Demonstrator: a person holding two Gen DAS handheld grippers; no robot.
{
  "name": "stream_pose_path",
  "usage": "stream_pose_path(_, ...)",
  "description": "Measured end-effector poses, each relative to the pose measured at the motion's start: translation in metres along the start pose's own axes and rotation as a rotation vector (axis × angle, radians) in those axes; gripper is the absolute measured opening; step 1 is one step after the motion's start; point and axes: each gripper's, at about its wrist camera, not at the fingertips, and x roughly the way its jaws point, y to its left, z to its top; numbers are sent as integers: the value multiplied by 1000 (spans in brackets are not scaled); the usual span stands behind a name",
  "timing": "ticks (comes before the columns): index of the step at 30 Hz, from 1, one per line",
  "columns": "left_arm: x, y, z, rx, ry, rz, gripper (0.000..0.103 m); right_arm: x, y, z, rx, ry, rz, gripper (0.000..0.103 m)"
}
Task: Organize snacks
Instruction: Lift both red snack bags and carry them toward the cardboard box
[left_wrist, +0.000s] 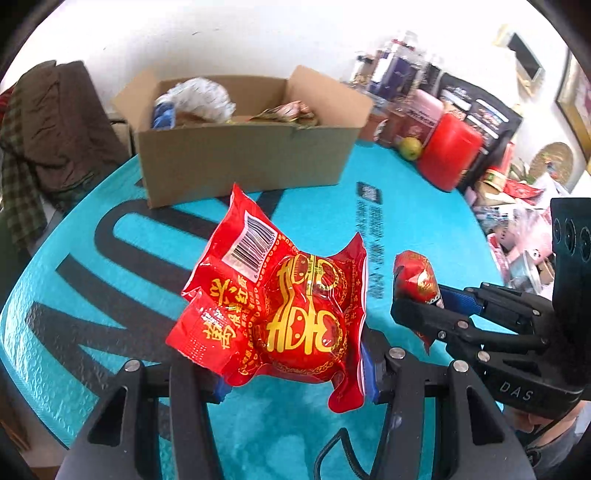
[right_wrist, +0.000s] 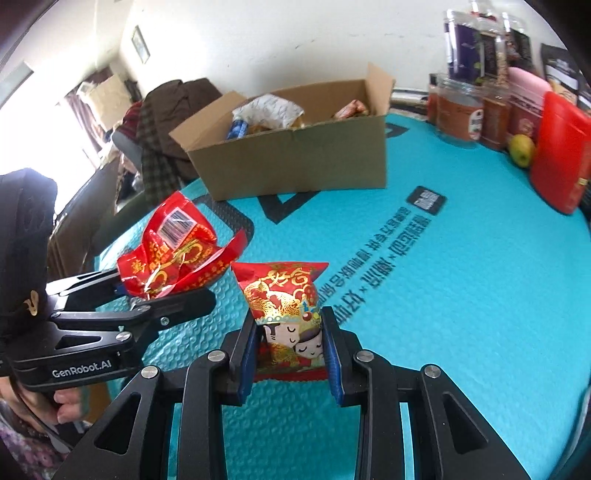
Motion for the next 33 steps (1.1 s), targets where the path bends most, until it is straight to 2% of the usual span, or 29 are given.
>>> stream_pose_path(9, -29, -21, 18, 48, -91, -35, 52, -43, 6, 8, -17, -104, -19, 31)
stream_pose_path(20, -76, -41, 56, 118, -268, -48, 52, -94, 24, 44, -84, -242, -40, 31)
stream_pose_path(26, -89, -43, 83, 137, -337, -52, 52, -101, 27, 72, -114, -287, -65, 31)
stream_pose_path(33, -87, -35, 112, 143, -372, -58, 52, -99, 26, 104, -144, -317, -59, 31)
